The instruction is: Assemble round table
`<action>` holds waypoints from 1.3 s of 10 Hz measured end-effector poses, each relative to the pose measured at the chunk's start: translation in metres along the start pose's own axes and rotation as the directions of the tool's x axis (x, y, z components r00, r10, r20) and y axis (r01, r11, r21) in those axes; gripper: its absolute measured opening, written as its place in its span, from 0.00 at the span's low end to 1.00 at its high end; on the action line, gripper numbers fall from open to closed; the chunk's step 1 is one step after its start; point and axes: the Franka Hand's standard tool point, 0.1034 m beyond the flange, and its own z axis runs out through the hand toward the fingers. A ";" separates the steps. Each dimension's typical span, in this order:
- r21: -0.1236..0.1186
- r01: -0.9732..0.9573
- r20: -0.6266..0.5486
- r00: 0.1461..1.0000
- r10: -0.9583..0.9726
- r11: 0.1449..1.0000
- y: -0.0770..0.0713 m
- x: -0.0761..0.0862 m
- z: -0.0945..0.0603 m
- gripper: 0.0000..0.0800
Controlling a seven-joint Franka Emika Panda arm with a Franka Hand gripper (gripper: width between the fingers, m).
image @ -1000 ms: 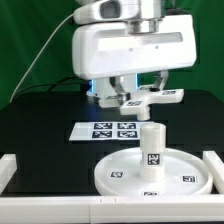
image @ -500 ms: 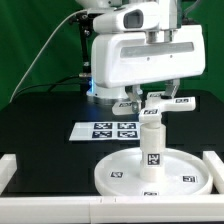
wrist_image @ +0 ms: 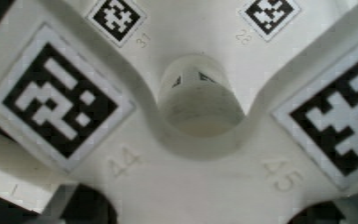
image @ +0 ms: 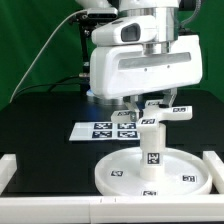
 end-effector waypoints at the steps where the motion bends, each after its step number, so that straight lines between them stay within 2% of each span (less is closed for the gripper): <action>1: 0.000 0.000 0.000 1.000 0.000 1.000 0.000 0.000 0.000 0.56; 3: -0.006 -0.003 0.000 1.000 0.003 1.000 -0.001 0.002 0.002 0.56; 11: 0.000 -0.067 -0.015 0.998 0.067 0.998 0.002 0.003 0.003 0.56; 12: 0.000 -0.067 -0.014 0.998 0.067 0.998 0.002 0.003 0.003 0.75; 13: 0.000 -0.067 -0.014 0.998 0.067 0.998 0.002 0.003 0.003 0.75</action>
Offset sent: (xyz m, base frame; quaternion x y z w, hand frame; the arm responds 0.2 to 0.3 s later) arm 0.0036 0.0090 -0.0164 0.0180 -0.0060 0.0485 0.9986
